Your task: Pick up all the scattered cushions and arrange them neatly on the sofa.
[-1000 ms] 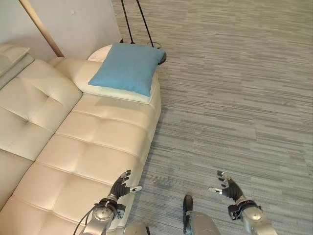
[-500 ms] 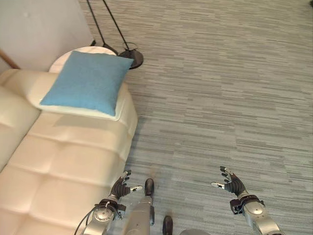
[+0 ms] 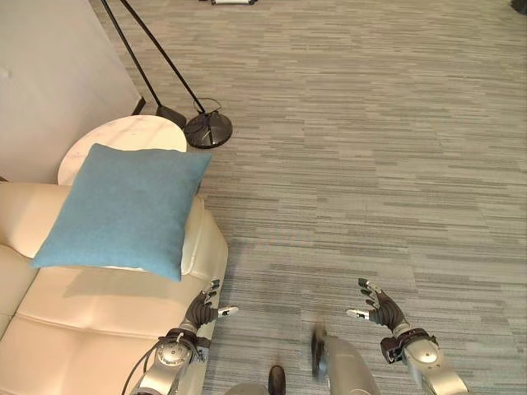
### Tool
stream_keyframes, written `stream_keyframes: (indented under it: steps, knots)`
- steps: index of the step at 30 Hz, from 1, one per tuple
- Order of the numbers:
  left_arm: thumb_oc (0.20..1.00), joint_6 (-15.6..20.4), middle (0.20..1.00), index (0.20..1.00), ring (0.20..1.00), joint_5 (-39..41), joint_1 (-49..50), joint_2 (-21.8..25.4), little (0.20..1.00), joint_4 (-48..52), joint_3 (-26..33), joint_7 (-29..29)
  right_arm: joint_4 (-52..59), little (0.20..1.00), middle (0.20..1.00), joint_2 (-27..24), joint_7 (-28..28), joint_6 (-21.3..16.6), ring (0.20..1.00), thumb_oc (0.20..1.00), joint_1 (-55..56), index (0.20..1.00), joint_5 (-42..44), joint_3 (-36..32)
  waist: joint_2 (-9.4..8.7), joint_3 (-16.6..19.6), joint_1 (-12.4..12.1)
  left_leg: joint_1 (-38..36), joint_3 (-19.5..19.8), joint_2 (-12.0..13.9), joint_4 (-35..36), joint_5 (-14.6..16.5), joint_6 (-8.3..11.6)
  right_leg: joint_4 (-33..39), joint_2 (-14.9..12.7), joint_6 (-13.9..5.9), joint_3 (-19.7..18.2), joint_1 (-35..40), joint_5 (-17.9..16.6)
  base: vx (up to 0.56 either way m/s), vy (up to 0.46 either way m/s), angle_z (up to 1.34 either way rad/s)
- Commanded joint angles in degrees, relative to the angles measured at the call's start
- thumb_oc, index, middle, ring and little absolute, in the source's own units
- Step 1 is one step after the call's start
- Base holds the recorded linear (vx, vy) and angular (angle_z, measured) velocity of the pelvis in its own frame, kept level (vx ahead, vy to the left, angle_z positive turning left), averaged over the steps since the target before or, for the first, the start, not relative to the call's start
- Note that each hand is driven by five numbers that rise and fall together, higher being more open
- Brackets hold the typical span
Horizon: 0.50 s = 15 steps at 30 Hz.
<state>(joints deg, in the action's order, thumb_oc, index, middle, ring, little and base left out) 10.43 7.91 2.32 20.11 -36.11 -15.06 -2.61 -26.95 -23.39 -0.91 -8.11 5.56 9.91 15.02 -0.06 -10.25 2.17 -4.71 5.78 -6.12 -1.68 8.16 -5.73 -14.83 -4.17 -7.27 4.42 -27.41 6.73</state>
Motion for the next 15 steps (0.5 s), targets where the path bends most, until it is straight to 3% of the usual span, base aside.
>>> stream_keyframes:
  steps: [1,2,3,5,7,11,15]
  knots:
    - [1.0,2.49,1.0,1.0,1.0,0.26,1.35,1.87,1.0,3.15,1.85,-0.88,1.05,1.0,1.0,-1.25,0.3,-1.58,1.0,1.0,-0.09,1.0,-0.55,-2.41,-1.72,0.08,0.79,3.02,-5.12,1.69,-8.3,0.86,5.27,3.61,0.13,-1.14,0.24,12.7,-6.38,0.29,-0.194,1.51]
    - [1.0,2.48,1.0,1.0,1.0,0.39,1.66,1.3,1.0,2.22,1.98,-1.08,0.23,1.0,1.0,-1.38,0.44,-1.87,1.0,1.0,1.23,1.0,-0.23,-3.31,-1.82,0.51,0.71,4.48,-5.24,2.84,-13.42,-2.47,8.07,4.66,0.3,0.23,0.96,15.32,-6.26,0.28,-0.22,1.44]
    - [1.0,2.53,1.0,1.0,1.0,0.92,1.71,1.14,1.0,2.13,2.16,-1.21,-0.51,1.0,1.0,-1.63,0.6,-1.97,1.0,1.0,1.37,1.0,0.04,-3.37,-2.15,0.48,0.62,6.16,-5.49,3.75,-17.13,-4.44,9.47,6.08,0.36,0.96,1.51,17.25,-5.98,0.27,-0.219,1.17]
    - [1.0,2.45,1.0,1.0,1.0,1.2,1.69,1.14,1.0,1.96,2.31,-1.16,-0.55,1.0,1.0,-1.74,0.65,-2.06,1.0,1.0,1.4,1.0,0.2,-3.41,-2.6,0.48,0.51,8.01,-5.88,4.32,-20.61,-5.78,9.91,6.73,0.09,1.56,2.14,18.28,-5.88,0.14,-0.143,1.19]
    - [1.0,2.22,1.0,1.0,1.0,2.78,1.5,0.53,1.0,-0.75,3.84,-1.76,-0.6,1.0,1.0,-2.33,0.66,-1.98,1.0,1.0,1.77,1.0,0.66,-3.16,-3.22,0.62,-0.33,10.88,-9.04,7.82,-23.0,-6.48,9.79,8.7,0.2,3.4,3.74,22.13,-3.71,0.27,-0.215,0.39]
    - [1.0,2.22,1.0,1.0,1.0,4.66,0.86,-0.14,1.0,-4.25,5.11,-2.59,-0.36,1.0,1.0,-2.69,1.1,-2.18,1.0,1.0,2.09,1.0,0.94,-3.74,-4.08,1.19,-1.14,14.68,-13.9,9.79,-14.62,-5.05,8.74,10.54,0.0,3.29,6.01,25.55,-1.95,0.21,-0.063,0.21]
    - [1.0,2.27,1.0,1.0,1.0,7.16,1.44,-1.13,1.0,-6.42,7.85,-3.73,-0.37,1.0,1.0,-2.38,1.6,-2.2,1.0,1.0,2.52,1.0,0.46,-4.13,-3.59,1.72,-1.69,16.13,-19.57,12.9,-6.3,-10.73,10.19,11.14,0.68,2.8,8.43,28.39,-0.38,0.24,0.037,0.24]
